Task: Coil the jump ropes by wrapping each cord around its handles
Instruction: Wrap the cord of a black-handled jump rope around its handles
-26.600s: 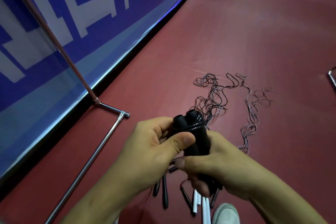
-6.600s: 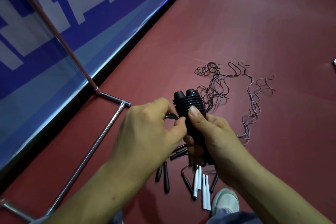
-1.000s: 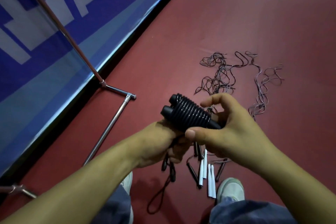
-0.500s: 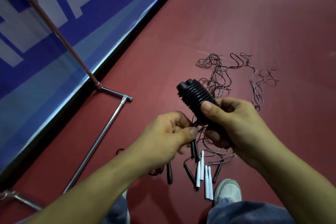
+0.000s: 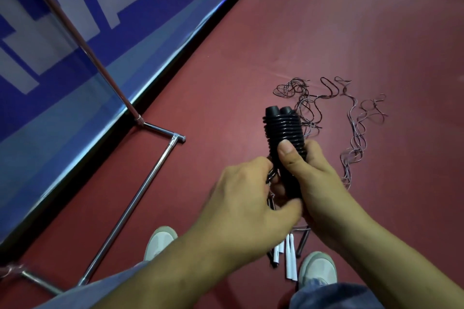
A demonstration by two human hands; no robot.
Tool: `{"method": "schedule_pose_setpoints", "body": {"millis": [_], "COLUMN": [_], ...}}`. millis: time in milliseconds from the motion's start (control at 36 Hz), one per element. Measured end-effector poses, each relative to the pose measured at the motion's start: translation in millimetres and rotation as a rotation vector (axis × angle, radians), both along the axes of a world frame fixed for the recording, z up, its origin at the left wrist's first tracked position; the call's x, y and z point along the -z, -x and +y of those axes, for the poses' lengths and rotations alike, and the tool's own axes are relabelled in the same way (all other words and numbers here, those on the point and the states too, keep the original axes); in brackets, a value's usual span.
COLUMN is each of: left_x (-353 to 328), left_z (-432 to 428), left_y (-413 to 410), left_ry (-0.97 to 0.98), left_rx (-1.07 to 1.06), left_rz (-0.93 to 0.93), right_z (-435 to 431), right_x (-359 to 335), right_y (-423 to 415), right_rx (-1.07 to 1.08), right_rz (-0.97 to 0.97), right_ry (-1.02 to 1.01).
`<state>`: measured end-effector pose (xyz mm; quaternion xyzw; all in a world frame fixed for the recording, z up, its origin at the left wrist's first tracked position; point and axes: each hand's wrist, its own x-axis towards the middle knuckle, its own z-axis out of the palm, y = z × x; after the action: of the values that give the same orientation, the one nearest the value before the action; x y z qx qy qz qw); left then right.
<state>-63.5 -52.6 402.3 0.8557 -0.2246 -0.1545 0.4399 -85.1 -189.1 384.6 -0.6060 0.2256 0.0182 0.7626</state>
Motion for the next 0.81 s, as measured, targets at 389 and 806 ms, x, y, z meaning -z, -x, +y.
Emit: {"method": "schedule_pose_setpoints", "body": {"millis": [389, 806], "left_x": [-11, 1], "left_z": [-3, -2], "left_y": [6, -1], "left_ry": [-0.075, -0.223], "left_rx": [-0.062, -0.155], "left_rz": [-0.278, -0.51], "right_z": [12, 28], "right_x": [-4, 2], "right_y": [4, 7], "right_rx": [0.018, 0.031], "right_rz": [-0.104, -0.157], "right_ry": [-0.382, -0.413]}}
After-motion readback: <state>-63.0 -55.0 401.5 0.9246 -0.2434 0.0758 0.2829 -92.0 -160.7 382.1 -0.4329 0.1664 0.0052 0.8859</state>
